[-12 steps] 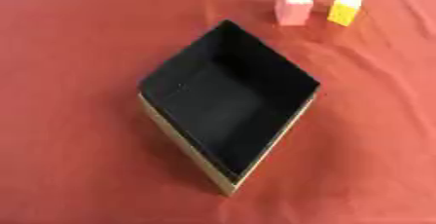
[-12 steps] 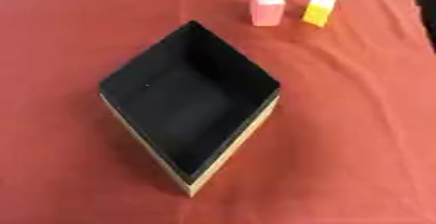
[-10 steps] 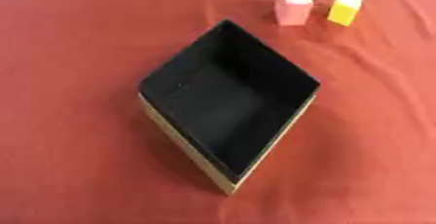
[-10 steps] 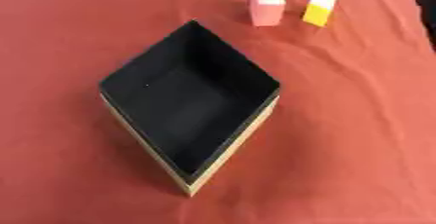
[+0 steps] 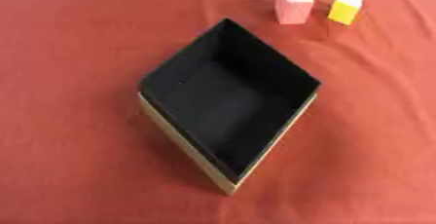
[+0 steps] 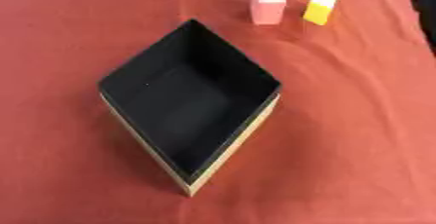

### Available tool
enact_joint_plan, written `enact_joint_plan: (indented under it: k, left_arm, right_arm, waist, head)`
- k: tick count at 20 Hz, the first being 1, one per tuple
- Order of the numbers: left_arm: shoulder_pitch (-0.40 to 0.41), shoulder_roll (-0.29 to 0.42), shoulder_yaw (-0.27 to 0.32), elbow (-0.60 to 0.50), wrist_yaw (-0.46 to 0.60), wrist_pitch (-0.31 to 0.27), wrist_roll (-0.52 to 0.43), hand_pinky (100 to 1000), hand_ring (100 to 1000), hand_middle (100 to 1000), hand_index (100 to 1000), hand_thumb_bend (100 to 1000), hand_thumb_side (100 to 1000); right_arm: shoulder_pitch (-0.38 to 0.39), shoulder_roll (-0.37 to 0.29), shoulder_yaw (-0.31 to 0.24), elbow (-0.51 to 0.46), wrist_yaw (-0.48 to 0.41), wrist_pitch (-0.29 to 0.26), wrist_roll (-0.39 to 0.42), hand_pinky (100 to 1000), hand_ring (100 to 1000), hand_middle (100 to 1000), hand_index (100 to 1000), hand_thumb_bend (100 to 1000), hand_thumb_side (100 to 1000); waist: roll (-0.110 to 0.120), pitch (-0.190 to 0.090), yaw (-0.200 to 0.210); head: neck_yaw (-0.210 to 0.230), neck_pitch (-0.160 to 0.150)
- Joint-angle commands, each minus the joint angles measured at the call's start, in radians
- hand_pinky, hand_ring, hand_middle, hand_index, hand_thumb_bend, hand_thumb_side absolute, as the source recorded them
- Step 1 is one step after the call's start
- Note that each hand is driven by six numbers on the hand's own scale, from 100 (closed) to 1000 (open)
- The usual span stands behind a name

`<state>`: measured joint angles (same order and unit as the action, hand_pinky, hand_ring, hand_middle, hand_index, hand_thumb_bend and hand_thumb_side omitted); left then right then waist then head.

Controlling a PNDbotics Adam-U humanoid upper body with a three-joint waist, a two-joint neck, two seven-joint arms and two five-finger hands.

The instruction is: Pick up objects on the table and place them in the box.

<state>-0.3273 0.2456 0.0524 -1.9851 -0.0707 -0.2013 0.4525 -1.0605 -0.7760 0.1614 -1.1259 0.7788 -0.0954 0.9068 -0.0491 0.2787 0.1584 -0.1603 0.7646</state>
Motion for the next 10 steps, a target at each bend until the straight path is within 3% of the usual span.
enact_joint_plan:
  k: [1, 10]
  left_arm:
    - [-0.015, 0.007, -0.003, -0.015, 0.001, -0.001, -0.005, 577, 744, 669, 852, 219, 815]
    - [-0.019, 0.007, -0.006, -0.015, 0.004, -0.001, -0.01, 577, 744, 669, 853, 218, 814]
  right_arm:
    - [-0.008, -0.047, 0.01, -0.013, -0.015, -0.01, 0.0, 942, 965, 943, 918, 362, 126]
    - [0.006, -0.055, 0.064, -0.015, -0.011, -0.053, 0.0, 961, 1000, 995, 959, 517, 167]
  waist:
    - [0.003, -0.015, -0.002]
    - [0.004, -0.012, -0.002]
  head:
    - [-0.001, 0.005]
    - [-0.004, 0.005]
